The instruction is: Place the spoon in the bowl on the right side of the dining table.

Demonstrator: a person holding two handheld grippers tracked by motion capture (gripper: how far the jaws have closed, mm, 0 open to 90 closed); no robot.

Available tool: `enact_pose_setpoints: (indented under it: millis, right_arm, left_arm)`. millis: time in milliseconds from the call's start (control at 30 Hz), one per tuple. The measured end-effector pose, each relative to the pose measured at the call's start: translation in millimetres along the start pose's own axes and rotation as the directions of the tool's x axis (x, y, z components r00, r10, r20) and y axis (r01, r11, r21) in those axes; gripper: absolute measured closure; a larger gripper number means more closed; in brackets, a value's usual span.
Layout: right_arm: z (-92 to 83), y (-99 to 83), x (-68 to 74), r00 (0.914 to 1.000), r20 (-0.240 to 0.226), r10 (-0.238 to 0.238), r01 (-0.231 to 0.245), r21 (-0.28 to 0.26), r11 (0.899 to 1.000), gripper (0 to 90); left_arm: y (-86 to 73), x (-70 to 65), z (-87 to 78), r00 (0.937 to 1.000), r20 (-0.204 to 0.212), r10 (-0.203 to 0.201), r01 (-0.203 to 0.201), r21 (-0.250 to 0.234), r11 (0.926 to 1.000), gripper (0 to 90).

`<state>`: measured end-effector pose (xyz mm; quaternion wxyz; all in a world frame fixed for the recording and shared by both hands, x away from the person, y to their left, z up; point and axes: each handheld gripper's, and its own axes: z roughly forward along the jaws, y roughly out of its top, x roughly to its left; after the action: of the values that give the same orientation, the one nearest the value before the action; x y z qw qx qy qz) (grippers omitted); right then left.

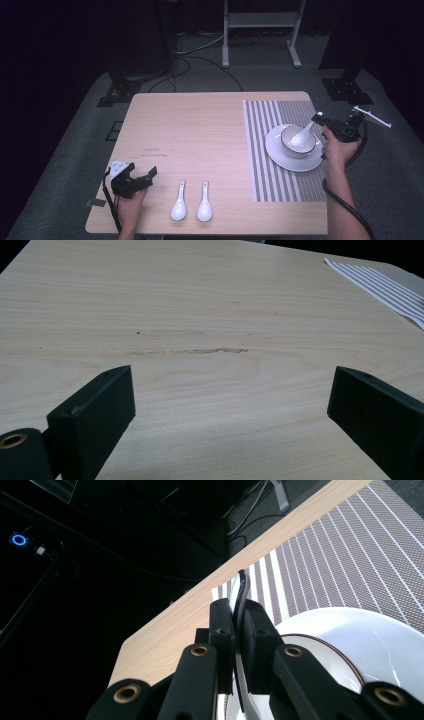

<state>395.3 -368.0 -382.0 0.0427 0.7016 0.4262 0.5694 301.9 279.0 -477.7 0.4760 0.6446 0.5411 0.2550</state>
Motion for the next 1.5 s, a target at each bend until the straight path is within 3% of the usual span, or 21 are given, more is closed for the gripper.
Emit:
enact_pose_setpoints:
  millis: [733, 1500]
  right_arm:
    - [-1.1, -10.0, -34.8, 0.9979, 0.041, 0.05, -0.049, -0.032, 0.998, 84.3]
    - [0.0, -17.4, -55.0, 0.9972, 0.058, 0.048, -0.048, 0.003, 0.999, 83.2]
  left_arm:
    - [-0.1, -0.2, -0.3, 1.0, 0.001, 0.001, -0.001, -0.005, 1.0, 3.8]
    - [-0.1, -0.4, -0.2, 1.0, 0.001, 0.004, -0.004, -0.004, 1.0, 3.8]
